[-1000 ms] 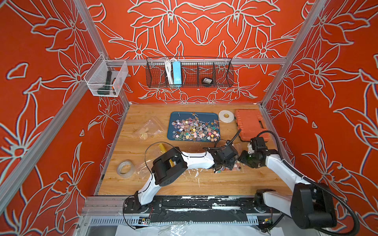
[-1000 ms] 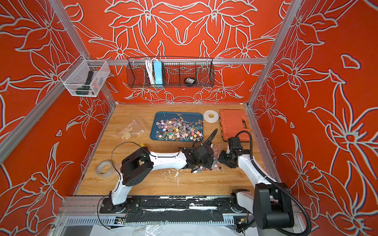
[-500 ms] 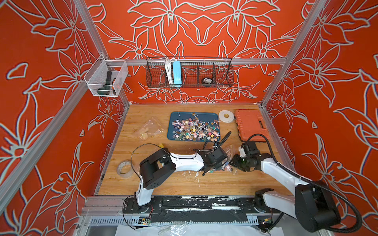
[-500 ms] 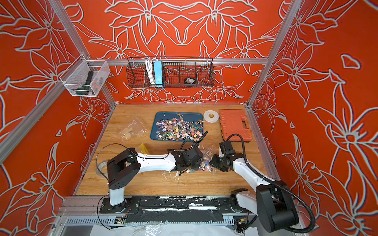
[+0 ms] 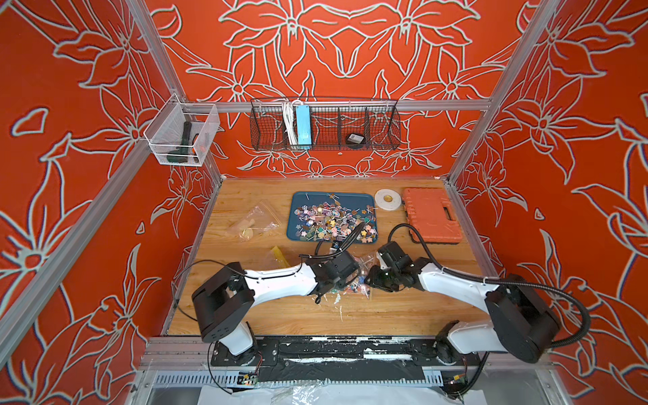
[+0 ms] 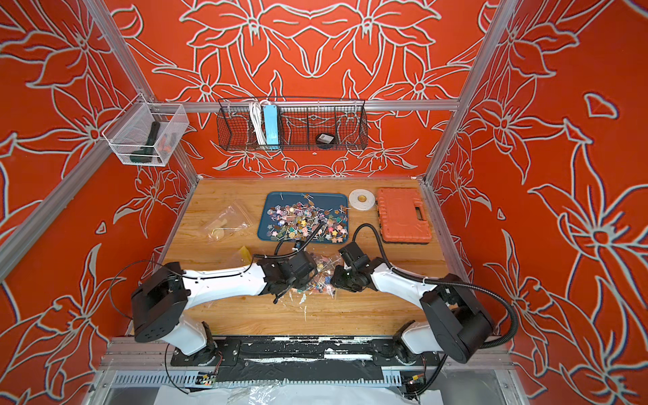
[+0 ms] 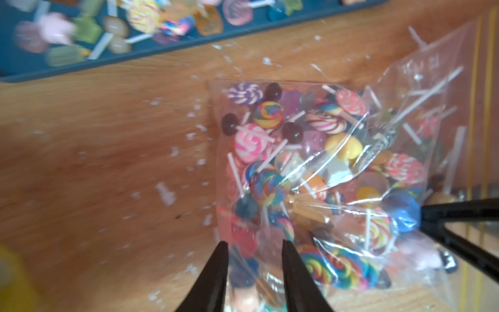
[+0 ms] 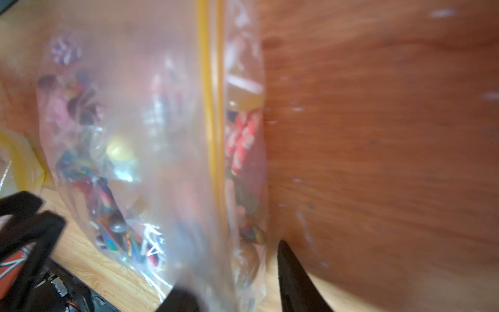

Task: Pour candies out of the ziploc bag
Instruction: Move the ziploc bag to the center of the board.

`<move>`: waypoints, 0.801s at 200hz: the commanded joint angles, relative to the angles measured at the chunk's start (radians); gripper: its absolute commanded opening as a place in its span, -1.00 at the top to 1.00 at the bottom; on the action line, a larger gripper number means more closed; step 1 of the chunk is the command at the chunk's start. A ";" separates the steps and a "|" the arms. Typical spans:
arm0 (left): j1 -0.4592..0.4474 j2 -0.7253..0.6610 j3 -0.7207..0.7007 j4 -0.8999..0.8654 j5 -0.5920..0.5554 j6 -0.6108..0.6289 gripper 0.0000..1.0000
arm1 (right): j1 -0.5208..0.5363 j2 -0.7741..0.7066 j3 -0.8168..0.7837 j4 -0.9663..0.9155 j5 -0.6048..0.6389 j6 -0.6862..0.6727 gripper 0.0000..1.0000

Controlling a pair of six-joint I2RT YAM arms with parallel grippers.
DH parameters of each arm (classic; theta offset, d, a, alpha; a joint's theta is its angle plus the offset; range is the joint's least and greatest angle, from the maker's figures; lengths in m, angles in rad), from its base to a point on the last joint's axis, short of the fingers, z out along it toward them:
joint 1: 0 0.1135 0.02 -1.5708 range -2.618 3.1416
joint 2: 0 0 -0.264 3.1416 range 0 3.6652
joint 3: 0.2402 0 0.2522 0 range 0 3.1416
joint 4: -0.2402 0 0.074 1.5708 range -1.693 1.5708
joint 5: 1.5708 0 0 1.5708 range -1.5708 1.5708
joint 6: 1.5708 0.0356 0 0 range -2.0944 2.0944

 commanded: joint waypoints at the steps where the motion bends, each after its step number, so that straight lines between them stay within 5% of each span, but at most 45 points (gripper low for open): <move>1: 0.015 -0.064 -0.006 -0.056 -0.038 -0.008 0.27 | 0.040 0.042 0.015 -0.020 0.045 0.041 0.15; 86: -0.052 -0.044 0.143 -0.056 0.058 0.078 0.29 | 0.003 -0.273 0.105 -0.400 0.263 -0.064 -0.06; 160: -0.201 0.154 0.330 -0.094 0.082 0.053 0.28 | -0.375 -0.428 0.039 -0.482 0.168 -0.226 0.01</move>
